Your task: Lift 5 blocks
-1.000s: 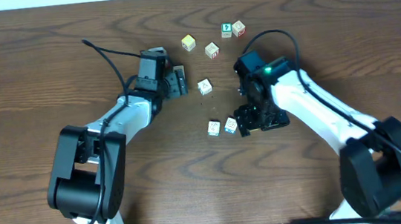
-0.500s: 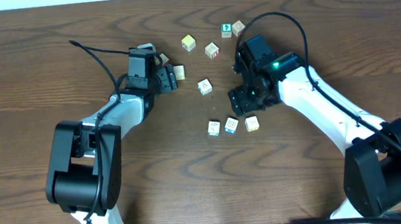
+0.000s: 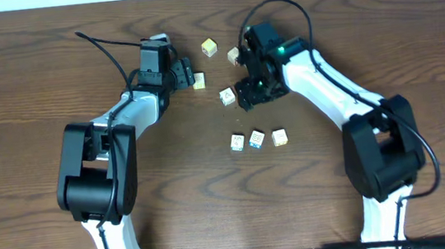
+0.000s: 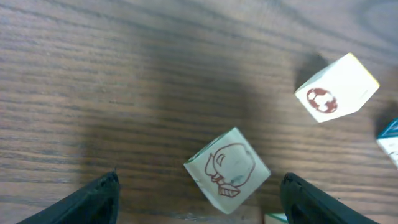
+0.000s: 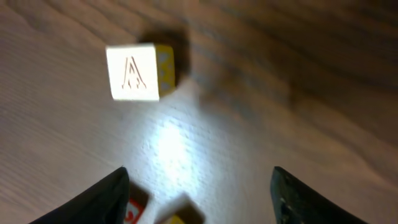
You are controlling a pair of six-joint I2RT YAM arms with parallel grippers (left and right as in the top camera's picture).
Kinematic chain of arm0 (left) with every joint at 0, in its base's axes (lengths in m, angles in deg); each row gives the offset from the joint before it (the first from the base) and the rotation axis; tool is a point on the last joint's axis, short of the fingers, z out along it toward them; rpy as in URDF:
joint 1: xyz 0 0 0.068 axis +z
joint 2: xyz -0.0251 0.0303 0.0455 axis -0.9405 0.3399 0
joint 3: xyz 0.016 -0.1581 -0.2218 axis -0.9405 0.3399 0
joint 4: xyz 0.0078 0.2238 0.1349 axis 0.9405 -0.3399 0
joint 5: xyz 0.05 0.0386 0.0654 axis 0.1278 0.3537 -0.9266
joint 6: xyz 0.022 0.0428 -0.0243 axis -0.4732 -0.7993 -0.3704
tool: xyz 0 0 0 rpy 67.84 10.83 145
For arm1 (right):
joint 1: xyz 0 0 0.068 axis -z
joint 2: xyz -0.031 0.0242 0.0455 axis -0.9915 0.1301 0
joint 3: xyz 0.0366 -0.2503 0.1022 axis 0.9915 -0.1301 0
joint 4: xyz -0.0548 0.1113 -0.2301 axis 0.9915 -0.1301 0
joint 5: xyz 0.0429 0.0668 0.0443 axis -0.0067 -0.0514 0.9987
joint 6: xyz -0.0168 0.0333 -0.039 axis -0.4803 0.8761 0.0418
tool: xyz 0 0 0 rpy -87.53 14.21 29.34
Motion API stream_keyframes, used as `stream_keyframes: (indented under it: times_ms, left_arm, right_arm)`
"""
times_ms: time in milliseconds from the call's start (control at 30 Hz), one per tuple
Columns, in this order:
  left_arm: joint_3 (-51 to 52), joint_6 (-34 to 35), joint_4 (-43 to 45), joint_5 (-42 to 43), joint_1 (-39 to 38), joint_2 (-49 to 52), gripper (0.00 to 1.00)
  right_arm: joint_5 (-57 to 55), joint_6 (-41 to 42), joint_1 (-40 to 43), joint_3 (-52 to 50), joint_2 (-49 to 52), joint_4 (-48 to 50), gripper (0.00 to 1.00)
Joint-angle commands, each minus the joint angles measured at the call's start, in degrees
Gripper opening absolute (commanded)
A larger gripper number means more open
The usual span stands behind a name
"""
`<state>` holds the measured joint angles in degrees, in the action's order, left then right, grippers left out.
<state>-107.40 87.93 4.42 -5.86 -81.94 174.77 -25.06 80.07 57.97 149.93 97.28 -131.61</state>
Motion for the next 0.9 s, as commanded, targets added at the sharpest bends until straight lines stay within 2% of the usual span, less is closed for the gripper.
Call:
stream_keyframes:
  times_ms: [0,367,700,867]
  left_arm:
    - [-1.77,-2.03,0.07,-0.17,0.28,1.36,0.82]
    - [-1.84,-2.51,-1.01,-0.13,1.97,1.86,0.82]
    - [-1.84,-2.75,-1.4,-0.13,2.16,1.86,0.82]
    - [-1.84,-3.17,-1.42,-0.15,2.16,1.86,0.82]
  right_arm:
    - [1.64,-2.58,-1.2,3.69,2.86,-0.68,0.67]
    - [-1.42,-6.36,-4.42,4.26,6.51,2.27,0.65]
    - [-1.42,-7.41,-4.42,4.26,6.73,7.52,0.49]
    - [0.39,-7.43,-4.72,4.26,6.8,8.98,0.54]
